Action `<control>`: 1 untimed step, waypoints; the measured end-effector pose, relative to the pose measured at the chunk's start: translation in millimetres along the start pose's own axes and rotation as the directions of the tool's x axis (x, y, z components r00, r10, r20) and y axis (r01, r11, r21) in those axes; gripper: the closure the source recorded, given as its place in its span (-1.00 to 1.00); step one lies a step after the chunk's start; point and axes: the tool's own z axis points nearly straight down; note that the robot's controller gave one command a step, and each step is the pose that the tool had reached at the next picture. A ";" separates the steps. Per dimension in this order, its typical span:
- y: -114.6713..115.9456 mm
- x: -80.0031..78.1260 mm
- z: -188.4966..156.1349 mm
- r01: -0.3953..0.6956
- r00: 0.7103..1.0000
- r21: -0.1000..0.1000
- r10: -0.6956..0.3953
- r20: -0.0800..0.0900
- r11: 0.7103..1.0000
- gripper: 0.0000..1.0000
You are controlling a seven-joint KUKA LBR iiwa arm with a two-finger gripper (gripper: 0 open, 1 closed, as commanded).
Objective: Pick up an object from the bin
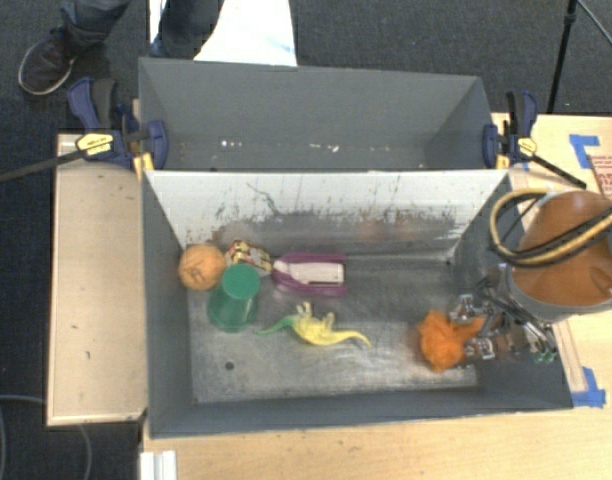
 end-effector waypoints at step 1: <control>-9.6 -30.4 -167.0 0.031 0.999 -0.002 -0.031 -0.008 1.000 1.00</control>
Offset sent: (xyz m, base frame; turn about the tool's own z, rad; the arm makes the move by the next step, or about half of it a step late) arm 0.0000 0.0000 0.0000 0.0000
